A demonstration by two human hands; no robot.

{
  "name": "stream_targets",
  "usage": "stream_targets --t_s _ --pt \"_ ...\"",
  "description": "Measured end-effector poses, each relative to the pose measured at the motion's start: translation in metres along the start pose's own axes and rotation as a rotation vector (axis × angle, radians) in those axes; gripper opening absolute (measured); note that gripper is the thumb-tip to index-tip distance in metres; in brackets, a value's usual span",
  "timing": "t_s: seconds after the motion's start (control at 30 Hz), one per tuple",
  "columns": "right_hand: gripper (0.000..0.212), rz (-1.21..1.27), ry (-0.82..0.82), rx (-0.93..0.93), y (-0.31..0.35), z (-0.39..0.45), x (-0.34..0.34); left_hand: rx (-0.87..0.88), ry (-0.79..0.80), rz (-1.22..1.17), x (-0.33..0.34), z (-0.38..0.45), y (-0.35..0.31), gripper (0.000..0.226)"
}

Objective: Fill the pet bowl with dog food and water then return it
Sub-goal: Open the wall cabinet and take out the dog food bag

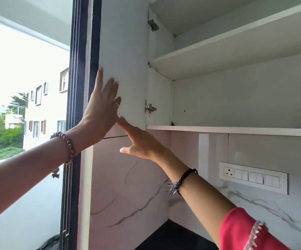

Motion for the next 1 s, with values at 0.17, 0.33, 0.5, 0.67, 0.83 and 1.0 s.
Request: stream_targets --t_s 0.17,0.33,0.5,0.67,0.83,1.0 --pt "0.093 -0.110 0.103 -0.013 0.018 0.036 0.020 -0.046 -0.033 -0.165 0.060 -0.010 0.012 0.053" --pt "0.084 -0.210 0.199 -0.004 0.027 0.062 0.045 -0.020 0.027 -0.164 0.107 -0.025 0.009 0.060" --pt "0.075 -0.257 0.251 0.012 0.030 0.072 0.063 0.013 0.149 -0.169 0.135 -0.031 0.004 0.065" --pt "0.059 -0.294 0.153 0.026 0.015 0.057 0.063 0.016 0.104 -0.253 0.129 -0.028 -0.006 0.058" --pt "0.029 -0.439 -0.134 -0.013 -0.015 0.015 0.031 0.142 -0.293 -0.445 0.111 -0.015 -0.035 0.018" --pt "0.011 -0.588 -0.273 0.103 -0.066 -0.055 -0.028 0.219 -0.479 -0.769 0.026 0.007 -0.089 0.017"
Point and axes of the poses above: each hand's wrist, its own z-axis towards the middle knuckle, its own x-axis out of the palm, y = z × x, the point moved 1 cm from there along z, towards the middle knuckle, and after that the axes turned 1 degree about y, right-handed, at the moved point
